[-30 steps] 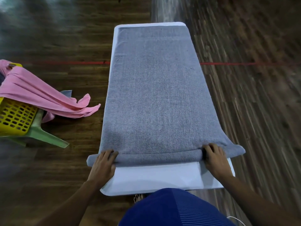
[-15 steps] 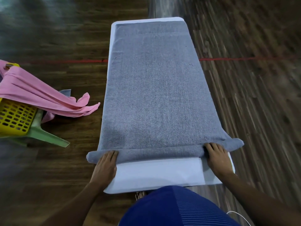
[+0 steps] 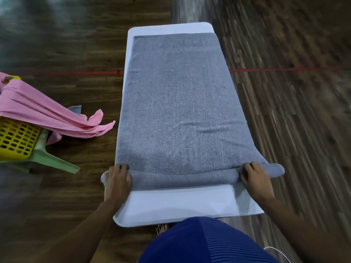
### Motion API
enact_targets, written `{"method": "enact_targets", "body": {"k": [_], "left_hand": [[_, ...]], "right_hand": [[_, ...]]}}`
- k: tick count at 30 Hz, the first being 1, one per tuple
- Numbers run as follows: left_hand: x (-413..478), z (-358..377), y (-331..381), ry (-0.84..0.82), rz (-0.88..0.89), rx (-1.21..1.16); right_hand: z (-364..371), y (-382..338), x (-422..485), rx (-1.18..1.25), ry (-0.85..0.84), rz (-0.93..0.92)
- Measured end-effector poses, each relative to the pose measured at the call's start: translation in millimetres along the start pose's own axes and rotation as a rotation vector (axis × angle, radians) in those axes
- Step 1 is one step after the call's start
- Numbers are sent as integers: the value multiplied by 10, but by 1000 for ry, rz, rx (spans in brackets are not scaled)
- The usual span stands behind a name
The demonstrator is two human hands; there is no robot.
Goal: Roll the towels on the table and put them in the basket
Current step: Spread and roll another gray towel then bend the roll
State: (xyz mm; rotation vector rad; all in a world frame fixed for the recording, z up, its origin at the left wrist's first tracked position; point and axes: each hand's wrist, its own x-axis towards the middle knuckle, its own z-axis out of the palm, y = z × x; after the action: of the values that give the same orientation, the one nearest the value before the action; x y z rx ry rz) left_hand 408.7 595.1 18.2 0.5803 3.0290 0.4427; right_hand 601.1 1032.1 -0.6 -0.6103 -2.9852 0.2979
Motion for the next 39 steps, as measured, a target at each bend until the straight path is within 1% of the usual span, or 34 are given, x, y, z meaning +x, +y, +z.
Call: {"method": "enact_targets", "body": {"k": [1,3,5,6,8,11,13,17,18,19,20,21,23,24,25,26,28,31,33,35,37,39], "left_hand": [[-56,27,25,-14,60,-8],[-203,124,20,-105,160,20],[-320,206,-34,-214,163,82],[-338,223,-50,-248,158,105],[-298,208,-26,-256,152,130],[-141,115,38,-207,157,85],[-69,47,44,-245,145,73],[6,-46,75,-494,46,98],[14,-59,81,-552,14,83],[19,-61,79,-576,-15,54],[16,-46,53,-548,-29,23],[6,-17,19,-465,-25,8],[-23,32,-26,-244,-6,46],[-41,44,-17,-153,6,53],[-63,38,19,-103,26,45],[-98,36,60,-92,64,34],[-200,57,88,-119,156,49],[-310,107,-15,-254,193,127],[-294,120,-54,-293,175,165],[-224,84,-10,-272,164,162],[-155,44,34,-218,175,140],[-104,9,42,-237,176,130]], "right_hand": [[3,-11,-30,38,7,-30],[16,-25,-110,39,-56,-54],[57,-28,-217,-29,-149,-50],[70,-31,-239,-45,-164,-33],[88,-35,-201,-59,-133,-19],[53,-61,-41,-62,-104,-1],[-31,-86,40,-90,-186,26],[-157,-100,145,-201,-468,75],[-169,-86,143,-210,-496,86],[-167,-58,139,-195,-468,98],[-155,-27,120,-162,-396,107],[-142,-3,102,-128,-309,113],[-88,15,80,-15,-180,119],[-96,-24,72,61,-149,127],[-104,-74,58,119,-139,124],[-105,-119,39,139,-140,103],[-65,-166,-31,107,-152,24],[23,-170,-175,50,-243,-65],[72,-148,-182,33,-264,-58],[66,-159,-132,48,-281,-18],[25,-165,-74,50,-295,4],[-28,-148,-20,4,-348,29]]}}
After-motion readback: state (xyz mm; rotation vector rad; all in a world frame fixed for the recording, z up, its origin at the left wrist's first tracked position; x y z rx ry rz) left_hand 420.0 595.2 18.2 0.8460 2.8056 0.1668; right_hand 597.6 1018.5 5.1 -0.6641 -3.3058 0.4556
